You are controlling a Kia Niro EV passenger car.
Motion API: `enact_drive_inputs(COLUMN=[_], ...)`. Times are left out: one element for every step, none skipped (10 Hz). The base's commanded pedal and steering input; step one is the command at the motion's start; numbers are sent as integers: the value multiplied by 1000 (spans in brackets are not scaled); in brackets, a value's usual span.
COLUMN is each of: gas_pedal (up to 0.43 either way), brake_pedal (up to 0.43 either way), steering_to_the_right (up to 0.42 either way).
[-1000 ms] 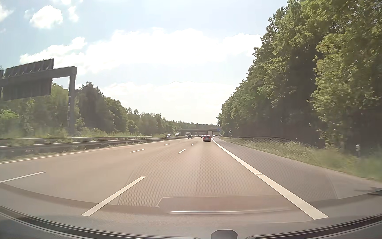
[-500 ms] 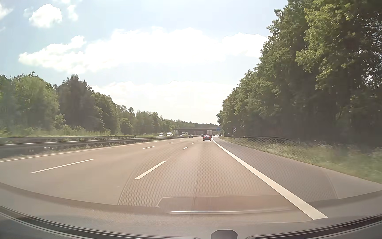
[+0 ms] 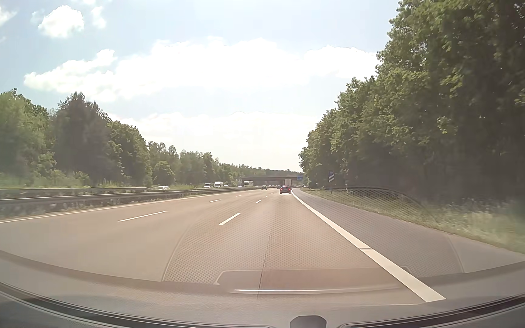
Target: Follow the waypoints while adhering to traffic rules and regulations
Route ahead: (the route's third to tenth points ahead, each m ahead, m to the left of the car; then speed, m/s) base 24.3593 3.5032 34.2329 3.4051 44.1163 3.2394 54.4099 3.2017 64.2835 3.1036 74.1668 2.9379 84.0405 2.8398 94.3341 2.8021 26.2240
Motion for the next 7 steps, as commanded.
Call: enact_drive_inputs(gas_pedal=[110,110,110,110,110,110,110], brake_pedal=[30,30,30,30,30,30,30], steering_to_the_right=[3,3,3,2,3,2,3])
